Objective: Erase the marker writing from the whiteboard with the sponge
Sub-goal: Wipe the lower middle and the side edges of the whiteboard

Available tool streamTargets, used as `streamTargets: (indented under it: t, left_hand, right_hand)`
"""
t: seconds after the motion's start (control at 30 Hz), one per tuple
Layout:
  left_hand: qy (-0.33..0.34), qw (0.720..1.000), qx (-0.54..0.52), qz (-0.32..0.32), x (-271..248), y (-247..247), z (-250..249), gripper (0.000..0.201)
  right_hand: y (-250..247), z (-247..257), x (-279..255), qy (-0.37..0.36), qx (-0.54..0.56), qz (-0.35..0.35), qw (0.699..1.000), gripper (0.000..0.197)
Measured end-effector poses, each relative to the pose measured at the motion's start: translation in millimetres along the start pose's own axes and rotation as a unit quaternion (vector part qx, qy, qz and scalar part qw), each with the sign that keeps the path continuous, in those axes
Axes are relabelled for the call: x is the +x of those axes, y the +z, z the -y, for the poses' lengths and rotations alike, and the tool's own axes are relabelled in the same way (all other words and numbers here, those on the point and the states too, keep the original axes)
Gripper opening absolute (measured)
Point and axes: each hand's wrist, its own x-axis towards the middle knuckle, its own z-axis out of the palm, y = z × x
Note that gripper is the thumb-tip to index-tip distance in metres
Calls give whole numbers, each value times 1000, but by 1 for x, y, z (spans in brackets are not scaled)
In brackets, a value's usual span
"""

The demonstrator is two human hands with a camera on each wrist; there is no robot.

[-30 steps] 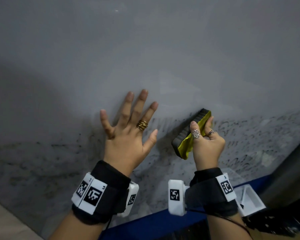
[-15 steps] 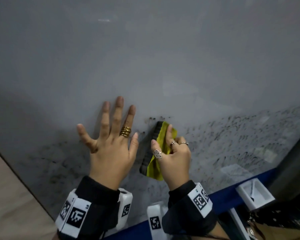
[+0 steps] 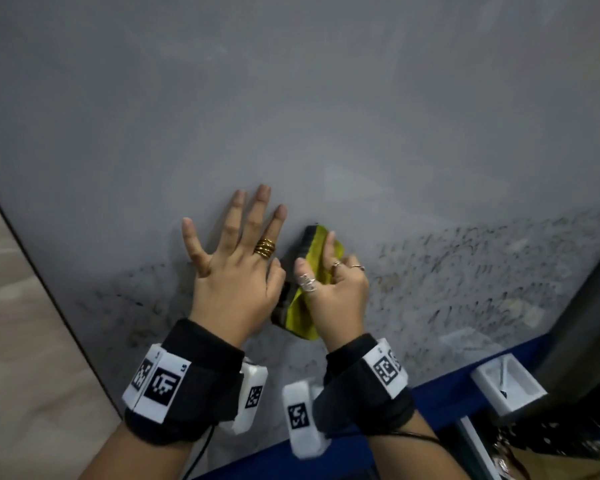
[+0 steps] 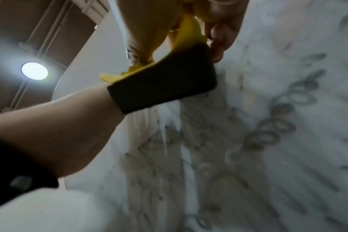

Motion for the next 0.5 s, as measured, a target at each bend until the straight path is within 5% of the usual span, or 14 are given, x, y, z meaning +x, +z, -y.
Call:
streamTargets:
  t: [0.13,0.3,0.5]
  left_hand:
    - [15,1000,21,12,-6,-1,12,70]
    - [22,999,17,21,-7,-4,16,68]
    - [-71,997,-1,1,-27,-16,45,68]
  right_hand:
    - [-9,1,0,-37,-78,18,996,70]
    - [-37,-14,34,37,-45,-76,995,59]
    - [36,16,-25,-79,-50,14,995,78]
